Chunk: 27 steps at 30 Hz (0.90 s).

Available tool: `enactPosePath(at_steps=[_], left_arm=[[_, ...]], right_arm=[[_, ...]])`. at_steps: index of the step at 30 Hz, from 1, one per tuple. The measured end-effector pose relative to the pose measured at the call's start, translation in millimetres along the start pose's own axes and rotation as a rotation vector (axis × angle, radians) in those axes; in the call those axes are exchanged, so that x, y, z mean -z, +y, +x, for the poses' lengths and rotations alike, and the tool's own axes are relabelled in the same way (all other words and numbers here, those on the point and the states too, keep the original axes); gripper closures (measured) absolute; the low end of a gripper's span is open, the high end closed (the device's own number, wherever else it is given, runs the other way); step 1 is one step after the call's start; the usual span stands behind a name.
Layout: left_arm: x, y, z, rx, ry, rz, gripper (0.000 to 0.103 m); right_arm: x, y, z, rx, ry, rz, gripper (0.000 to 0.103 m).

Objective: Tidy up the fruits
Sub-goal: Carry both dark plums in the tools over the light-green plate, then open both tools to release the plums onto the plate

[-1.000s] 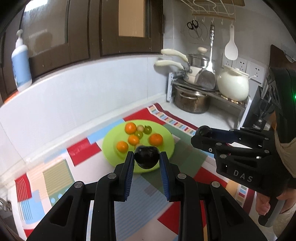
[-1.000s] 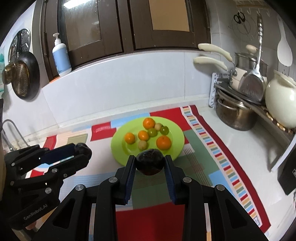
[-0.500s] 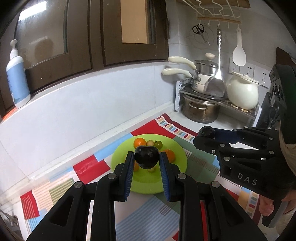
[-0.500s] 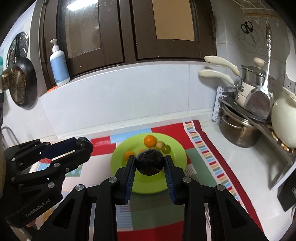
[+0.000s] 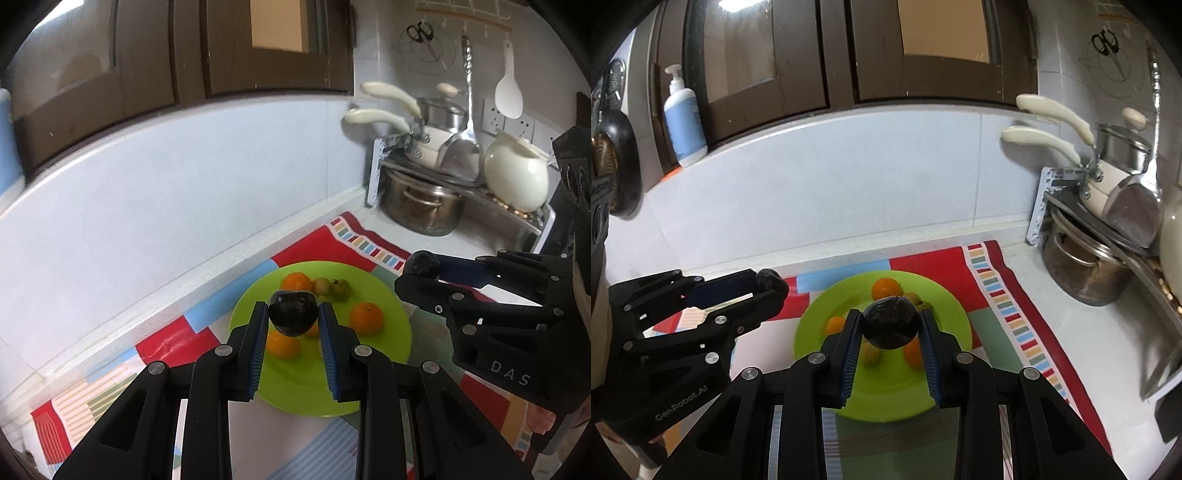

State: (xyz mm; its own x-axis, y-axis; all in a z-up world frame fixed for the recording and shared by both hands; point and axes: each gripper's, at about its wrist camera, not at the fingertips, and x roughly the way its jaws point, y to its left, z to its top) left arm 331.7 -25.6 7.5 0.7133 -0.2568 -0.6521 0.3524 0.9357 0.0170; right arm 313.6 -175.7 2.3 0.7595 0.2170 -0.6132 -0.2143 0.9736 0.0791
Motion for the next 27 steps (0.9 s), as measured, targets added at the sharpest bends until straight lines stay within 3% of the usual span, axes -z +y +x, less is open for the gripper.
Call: enactPosePath(at_steps=[16,27], left_arm=[[7.5,16.7,81.5,0.040,0.096,0.015,0.075],[14.5,19.5,110.7,0.043,0.124,0.028,0.075]], right_arm=[[5.4,-15.0,82.0,-0.001,0.111,0.019,0.071],[9.9,-21.1,107.5,-0.012,0.143,0.028,0.071]])
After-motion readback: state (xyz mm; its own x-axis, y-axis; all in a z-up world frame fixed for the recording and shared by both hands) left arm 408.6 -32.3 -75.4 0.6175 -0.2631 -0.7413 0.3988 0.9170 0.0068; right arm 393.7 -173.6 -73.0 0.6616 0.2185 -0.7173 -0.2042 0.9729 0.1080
